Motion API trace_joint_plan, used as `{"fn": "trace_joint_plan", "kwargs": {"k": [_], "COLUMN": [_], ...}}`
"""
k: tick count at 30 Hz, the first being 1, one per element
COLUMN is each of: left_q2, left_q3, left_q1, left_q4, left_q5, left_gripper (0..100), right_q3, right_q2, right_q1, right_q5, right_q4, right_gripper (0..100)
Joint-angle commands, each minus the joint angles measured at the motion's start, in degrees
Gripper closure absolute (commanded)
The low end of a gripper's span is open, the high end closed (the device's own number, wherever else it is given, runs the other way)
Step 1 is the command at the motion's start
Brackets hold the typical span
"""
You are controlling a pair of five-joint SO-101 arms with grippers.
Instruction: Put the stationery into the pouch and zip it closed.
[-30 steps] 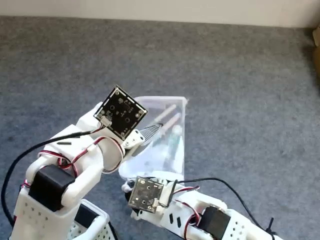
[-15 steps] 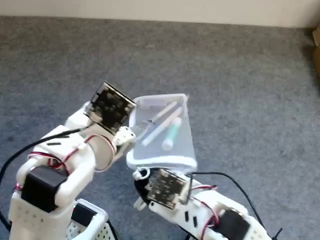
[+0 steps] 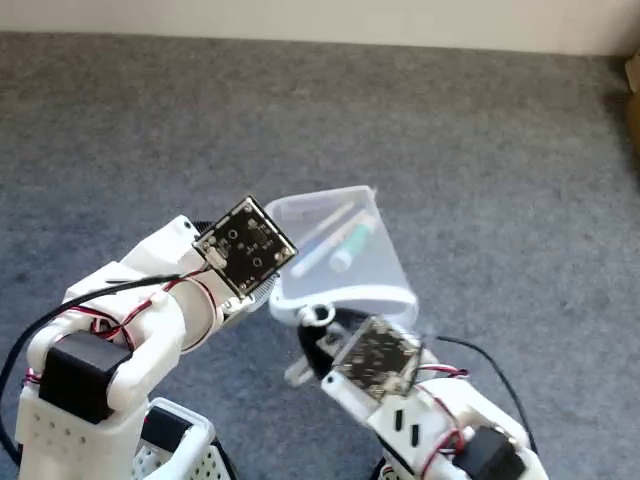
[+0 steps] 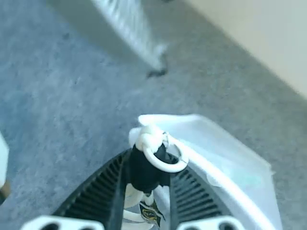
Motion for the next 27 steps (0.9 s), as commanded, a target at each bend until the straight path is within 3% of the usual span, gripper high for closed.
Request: {"fn": "trace_joint_plan", "kwargs": {"k": [1,4,13,27], "left_q2": [0.0,0.0,0.3,0.1], "left_q3": [-2.8,-2.8,-2.1,10.6], "left_q1": [4.7,8.9,11.9,15.5], "left_q4": [3.4,5.2,4.5,-12.4], "left_q5": [-5.0,-7.1,-8.4,-8.1], "left_gripper": [75,75,75,75], "right_q3": [-7.1,-7.5,-7.9,-7.9], "right_q2": [-0.9,-0.9,-1.0,-1.0], "right_q1": [4.4,7.7,13.4,13.7], "right_q5": [0.2,0.2,0.2,0.1], "right_q4": [0.2,0.1,0.2,0.3], "right_gripper": [99.4,99.4,99.4,99.4]}}
